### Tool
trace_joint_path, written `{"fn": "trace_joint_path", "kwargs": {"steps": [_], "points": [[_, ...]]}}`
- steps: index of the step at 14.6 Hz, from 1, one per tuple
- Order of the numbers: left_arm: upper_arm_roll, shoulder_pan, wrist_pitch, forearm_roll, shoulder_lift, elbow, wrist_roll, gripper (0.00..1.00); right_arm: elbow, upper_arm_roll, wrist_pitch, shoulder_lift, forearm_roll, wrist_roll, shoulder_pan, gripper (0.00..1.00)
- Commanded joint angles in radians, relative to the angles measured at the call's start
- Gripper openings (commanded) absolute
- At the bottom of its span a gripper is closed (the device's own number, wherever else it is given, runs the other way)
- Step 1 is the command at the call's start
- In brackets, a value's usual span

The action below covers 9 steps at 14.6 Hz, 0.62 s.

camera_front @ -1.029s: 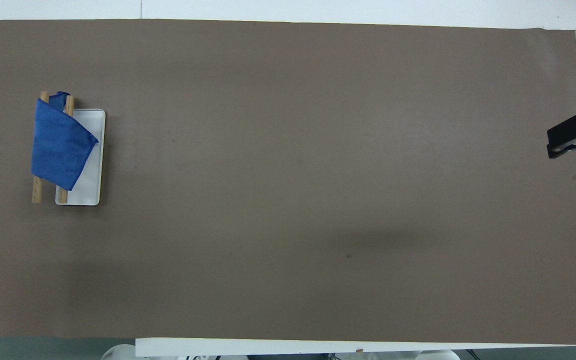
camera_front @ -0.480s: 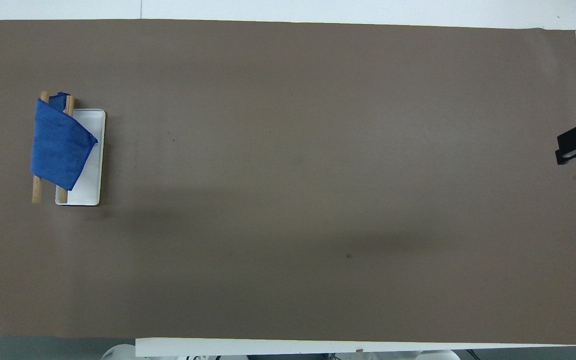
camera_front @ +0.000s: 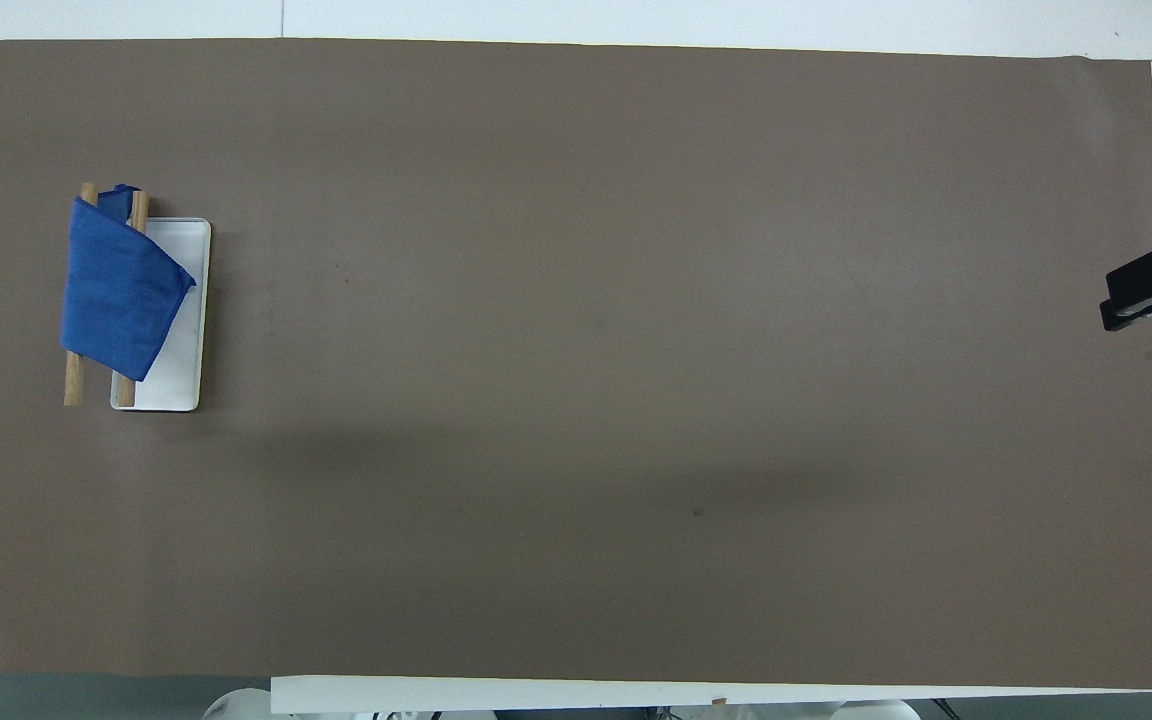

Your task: Right arm passes towel to left arm to hang

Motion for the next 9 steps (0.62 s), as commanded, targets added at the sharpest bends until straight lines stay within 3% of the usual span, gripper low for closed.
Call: {"fn": "trace_joint_path", "kwargs": {"steps": [1, 5, 9], "points": [[0.005, -0.054, -0.018, 0.021, 0.078, 0.058, 0.018, 1.00, -0.032, 0.002, 0.007, -0.026, 0.017, -0.021, -0.023, 1.00], [0.015, -0.069, -0.122, 0.052, 0.193, 0.255, 0.016, 1.00, -0.038, 0.002, 0.010, -0.028, 0.014, -0.023, -0.035, 1.00], [0.017, -0.063, -0.156, 0.061, 0.186, 0.251, 0.016, 1.00, -0.038, 0.001, 0.028, -0.028, -0.002, -0.023, -0.040, 1.00]]}}
